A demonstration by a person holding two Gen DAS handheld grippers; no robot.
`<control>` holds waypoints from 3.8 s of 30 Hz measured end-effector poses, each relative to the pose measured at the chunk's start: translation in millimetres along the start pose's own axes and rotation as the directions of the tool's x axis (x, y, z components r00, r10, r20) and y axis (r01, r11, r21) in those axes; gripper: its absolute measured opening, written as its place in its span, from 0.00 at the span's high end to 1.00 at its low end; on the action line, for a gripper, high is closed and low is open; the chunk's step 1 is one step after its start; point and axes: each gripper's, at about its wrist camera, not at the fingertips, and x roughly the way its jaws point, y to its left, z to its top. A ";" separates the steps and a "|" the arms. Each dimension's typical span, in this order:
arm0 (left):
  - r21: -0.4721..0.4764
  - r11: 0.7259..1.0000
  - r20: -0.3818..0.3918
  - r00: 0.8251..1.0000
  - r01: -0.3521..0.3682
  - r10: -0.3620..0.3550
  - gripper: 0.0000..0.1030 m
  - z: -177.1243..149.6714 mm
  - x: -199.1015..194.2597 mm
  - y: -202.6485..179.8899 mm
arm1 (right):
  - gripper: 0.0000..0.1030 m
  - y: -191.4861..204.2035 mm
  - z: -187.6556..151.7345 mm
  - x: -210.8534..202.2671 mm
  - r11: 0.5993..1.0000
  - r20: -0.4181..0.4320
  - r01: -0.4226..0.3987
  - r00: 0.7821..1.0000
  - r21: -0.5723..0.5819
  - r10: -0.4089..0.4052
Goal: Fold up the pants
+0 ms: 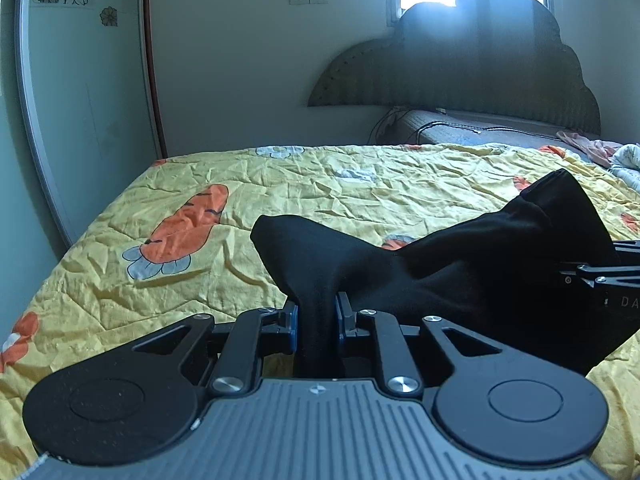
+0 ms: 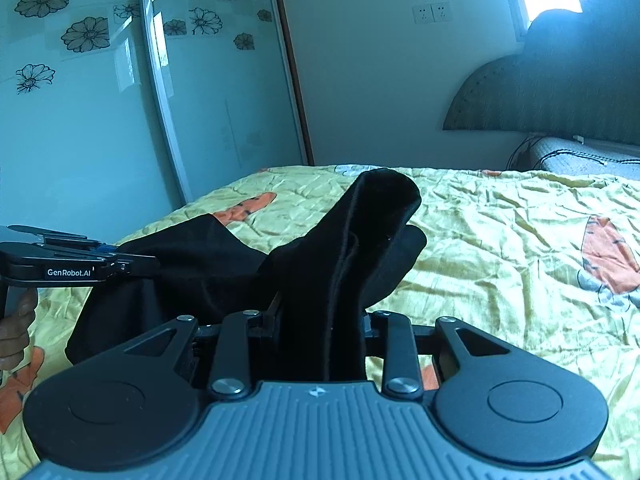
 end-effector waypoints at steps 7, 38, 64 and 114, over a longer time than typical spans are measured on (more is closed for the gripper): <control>-0.031 0.999 -0.070 0.997 -0.018 0.016 0.82 -9.4 22.2 7.4 | 0.71 -9.9 -2.3 19.4 0.999 -0.052 0.020 0.998 0.041 -0.018; 0.037 0.994 -0.158 0.982 -0.099 0.103 0.56 -47.8 -1.4 1.9 | 0.44 -35.7 -38.1 -13.2 0.958 -0.187 0.120 0.980 0.262 -0.072; -0.124 0.983 -0.179 0.977 -0.138 0.115 0.33 -61.8 -44.4 -4.9 | 0.23 52.0 -47.0 -57.3 0.983 -0.143 0.156 0.980 0.098 -0.142; -0.126 0.979 -0.152 0.979 -0.159 0.139 0.05 -128.5 -74.5 -47.9 | 0.00 119.1 -109.9 -69.2 0.936 -0.246 0.352 0.909 0.021 -0.336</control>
